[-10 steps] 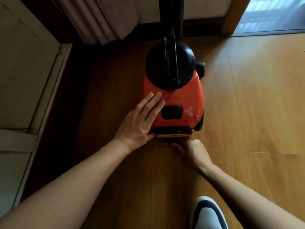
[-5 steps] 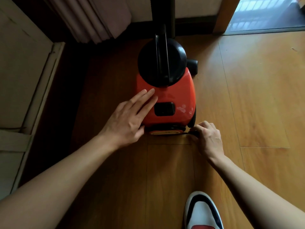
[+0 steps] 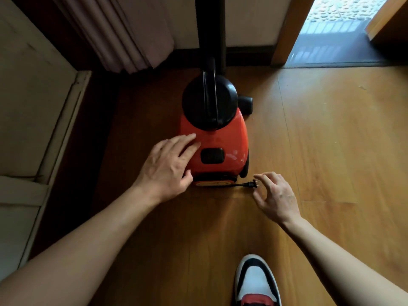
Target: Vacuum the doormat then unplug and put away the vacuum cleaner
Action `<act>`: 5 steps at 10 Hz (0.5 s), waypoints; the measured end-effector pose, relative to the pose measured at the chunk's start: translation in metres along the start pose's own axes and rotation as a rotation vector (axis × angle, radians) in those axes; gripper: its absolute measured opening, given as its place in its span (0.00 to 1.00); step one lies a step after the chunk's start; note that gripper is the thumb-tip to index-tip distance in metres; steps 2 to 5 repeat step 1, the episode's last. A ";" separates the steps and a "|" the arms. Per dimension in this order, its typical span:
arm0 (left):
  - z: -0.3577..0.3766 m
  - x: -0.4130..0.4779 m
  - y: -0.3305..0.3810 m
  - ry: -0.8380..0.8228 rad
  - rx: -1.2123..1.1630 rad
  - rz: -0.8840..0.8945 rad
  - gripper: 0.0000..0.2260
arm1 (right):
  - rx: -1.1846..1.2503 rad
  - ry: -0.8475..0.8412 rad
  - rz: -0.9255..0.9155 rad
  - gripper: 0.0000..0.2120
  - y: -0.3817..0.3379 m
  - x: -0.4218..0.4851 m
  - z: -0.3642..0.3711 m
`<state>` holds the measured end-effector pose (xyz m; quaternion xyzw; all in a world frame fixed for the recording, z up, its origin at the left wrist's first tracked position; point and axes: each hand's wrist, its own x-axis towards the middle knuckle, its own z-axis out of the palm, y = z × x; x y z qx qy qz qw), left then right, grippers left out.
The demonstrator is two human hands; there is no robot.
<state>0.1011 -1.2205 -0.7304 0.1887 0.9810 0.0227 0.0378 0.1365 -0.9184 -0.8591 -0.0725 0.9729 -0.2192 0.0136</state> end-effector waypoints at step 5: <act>-0.038 -0.002 0.010 -0.118 -0.079 -0.084 0.32 | -0.033 -0.072 0.024 0.18 -0.020 0.006 -0.048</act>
